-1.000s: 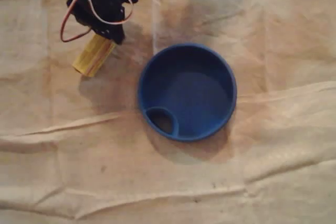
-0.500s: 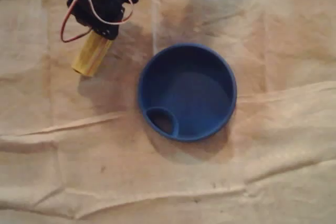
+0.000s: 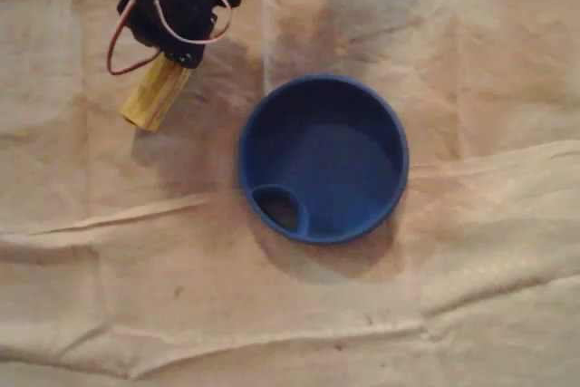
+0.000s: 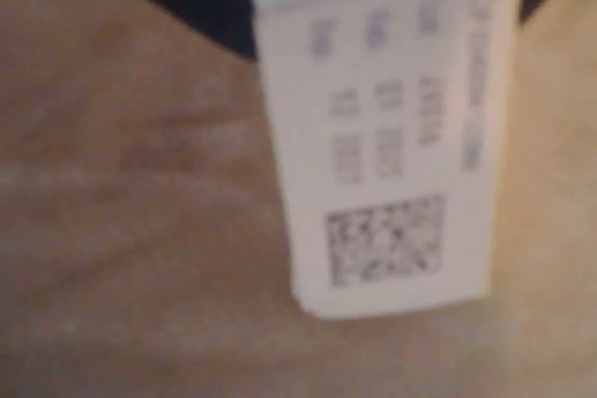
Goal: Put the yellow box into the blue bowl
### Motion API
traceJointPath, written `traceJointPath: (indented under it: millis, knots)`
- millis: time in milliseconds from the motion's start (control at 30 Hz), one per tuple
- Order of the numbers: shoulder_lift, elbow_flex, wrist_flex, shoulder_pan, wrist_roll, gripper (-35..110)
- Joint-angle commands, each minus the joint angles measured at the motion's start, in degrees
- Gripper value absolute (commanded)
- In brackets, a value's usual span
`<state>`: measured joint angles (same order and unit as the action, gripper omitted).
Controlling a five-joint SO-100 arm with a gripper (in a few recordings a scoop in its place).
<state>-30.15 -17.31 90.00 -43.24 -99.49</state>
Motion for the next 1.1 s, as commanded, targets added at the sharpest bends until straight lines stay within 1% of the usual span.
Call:
traceJointPath:
  millis: [0,233,533,767,1067]
  knots:
    - [-1.8,2.5,0.2,-0.8,0.5,0]
    - [-8.1,2.0,1.1,-0.8,0.7,0]
    - [-19.0,1.8,11.1,-0.8,0.8,0]
    - [-27.7,1.8,10.6,-1.5,6.2,0]
    - [-33.9,1.7,10.7,-1.0,7.0,0]
